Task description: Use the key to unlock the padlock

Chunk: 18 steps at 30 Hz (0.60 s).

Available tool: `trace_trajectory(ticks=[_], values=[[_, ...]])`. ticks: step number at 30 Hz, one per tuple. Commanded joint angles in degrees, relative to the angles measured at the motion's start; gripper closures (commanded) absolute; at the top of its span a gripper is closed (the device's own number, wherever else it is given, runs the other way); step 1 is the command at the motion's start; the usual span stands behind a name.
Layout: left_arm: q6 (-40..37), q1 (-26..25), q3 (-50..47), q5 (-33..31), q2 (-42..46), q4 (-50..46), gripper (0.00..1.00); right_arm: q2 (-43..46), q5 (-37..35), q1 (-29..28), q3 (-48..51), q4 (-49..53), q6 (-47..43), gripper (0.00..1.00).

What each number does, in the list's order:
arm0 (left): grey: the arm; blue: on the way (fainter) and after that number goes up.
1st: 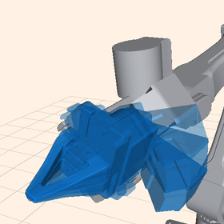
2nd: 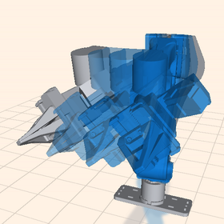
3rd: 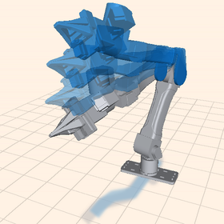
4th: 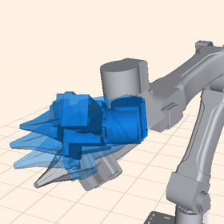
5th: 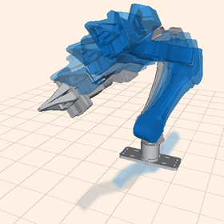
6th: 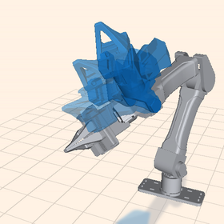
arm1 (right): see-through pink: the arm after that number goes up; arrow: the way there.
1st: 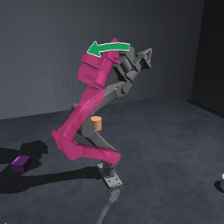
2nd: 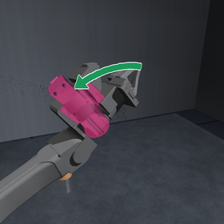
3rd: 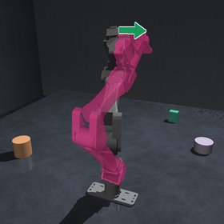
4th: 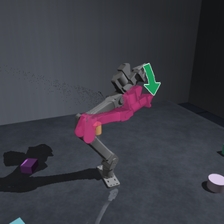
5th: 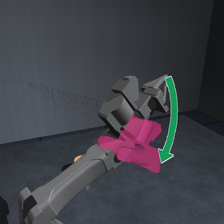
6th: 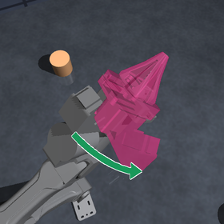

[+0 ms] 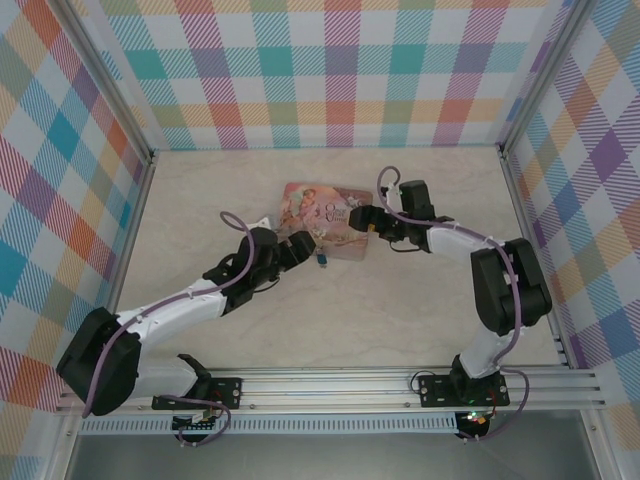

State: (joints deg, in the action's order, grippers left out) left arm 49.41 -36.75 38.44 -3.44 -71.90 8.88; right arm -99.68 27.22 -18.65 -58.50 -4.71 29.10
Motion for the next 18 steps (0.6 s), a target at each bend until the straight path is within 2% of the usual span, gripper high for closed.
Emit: trace_trajectory(ticks=[1,6,10,14,18], values=[[-2.3,3.0,-1.4,0.7,3.2,-4.1,0.2,-4.3,5.7,0.0,-5.1,-1.5,-3.0,0.11],[-3.1,7.1,-2.2,2.8,5.8,-6.4,0.19,-12.2,11.1,-0.1,-12.3,-4.9,-0.8,0.11],[-3.3,10.6,-2.8,4.9,6.9,-7.2,0.18,-14.8,9.4,-0.1,-15.4,-6.9,-0.9,0.12],[-5.3,15.0,-1.6,7.9,6.9,-9.0,0.16,-10.5,1.5,0.0,-13.5,-5.4,-3.9,0.1],[-7.0,20.5,-0.6,10.6,6.7,-9.9,0.11,-2.4,-2.8,0.0,-6.1,-6.8,-5.1,0.1]])
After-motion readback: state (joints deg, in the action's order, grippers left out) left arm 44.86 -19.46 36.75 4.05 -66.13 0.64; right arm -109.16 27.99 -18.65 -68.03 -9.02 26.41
